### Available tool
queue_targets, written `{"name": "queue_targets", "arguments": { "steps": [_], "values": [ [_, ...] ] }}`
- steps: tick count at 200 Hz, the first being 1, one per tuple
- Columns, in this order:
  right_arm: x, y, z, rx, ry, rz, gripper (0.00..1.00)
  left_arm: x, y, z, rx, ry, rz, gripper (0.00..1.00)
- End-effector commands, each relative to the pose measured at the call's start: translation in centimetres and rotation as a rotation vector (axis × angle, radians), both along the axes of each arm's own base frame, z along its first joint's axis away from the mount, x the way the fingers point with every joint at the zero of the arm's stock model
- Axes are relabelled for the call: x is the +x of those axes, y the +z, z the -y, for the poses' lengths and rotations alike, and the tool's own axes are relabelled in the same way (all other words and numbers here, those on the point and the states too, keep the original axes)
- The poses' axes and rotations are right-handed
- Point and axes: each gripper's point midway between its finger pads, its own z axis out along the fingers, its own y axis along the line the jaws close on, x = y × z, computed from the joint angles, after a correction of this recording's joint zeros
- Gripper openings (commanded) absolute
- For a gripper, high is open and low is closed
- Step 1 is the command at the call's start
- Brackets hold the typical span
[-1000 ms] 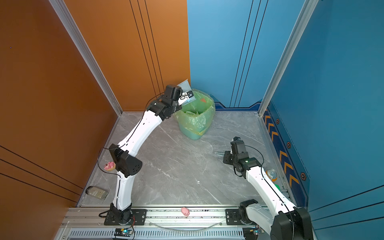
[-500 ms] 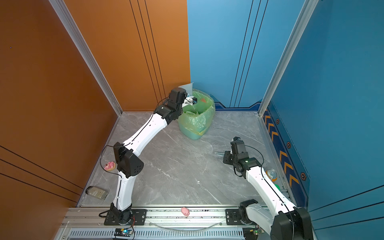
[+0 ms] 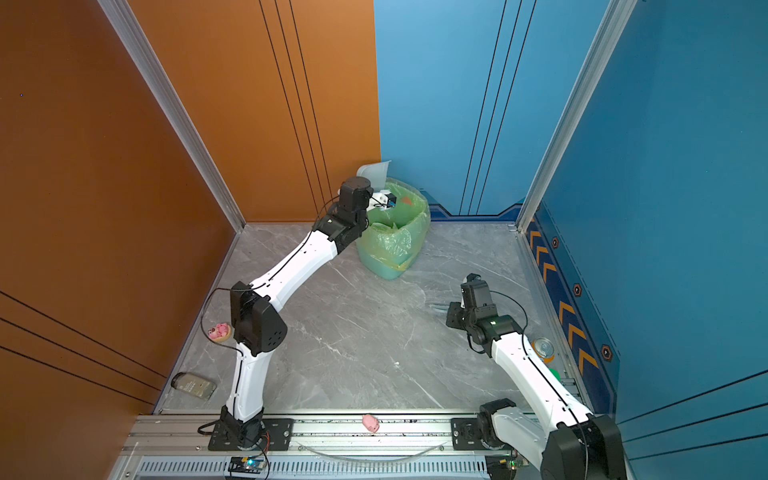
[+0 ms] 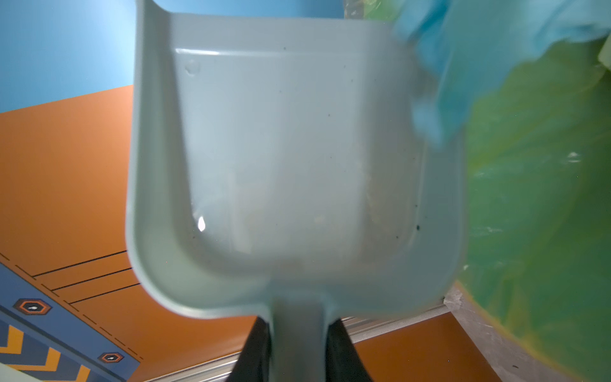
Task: Sweep away the paper scraps from the table
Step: 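Tip the dustpan with the left gripper over the bin to drop the blue scrap, then lower the empty dustpan with the left gripper back onto the table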
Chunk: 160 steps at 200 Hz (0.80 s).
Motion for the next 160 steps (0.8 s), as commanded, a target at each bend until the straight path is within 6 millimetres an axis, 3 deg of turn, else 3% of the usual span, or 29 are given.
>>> {"name": "queue_targets", "arguments": {
  "steps": [1, 61, 101, 134, 160],
  "values": [
    [-0.8, -0.4, 0.2, 0.002, 0.000, -0.023, 0.00, -1.2, 3.3, -0.4, 0.003, -0.011, 0.061, 0.00],
    [-0.9, -0.2, 0.3, 0.003, -0.004, -0.016, 0.00, -1.7, 5.0, -1.2, -0.043, -0.009, 0.089, 0.00],
    [-0.8, 0.2, 0.2, 0.004, -0.001, -0.008, 0.00, -3.5, 7.0, -2.5, -0.303, -0.043, 0.069, 0.00],
    [-0.7, 0.8, 0.0, 0.010, 0.018, -0.004, 0.00, -5.7, 8.8, -5.1, -0.566, -0.042, 0.075, 0.00],
    [-0.9, 1.4, -1.0, 0.044, 0.069, -0.015, 0.00, -7.6, 8.6, -7.9, -0.717, 0.009, 0.081, 0.00]
  ]
}}
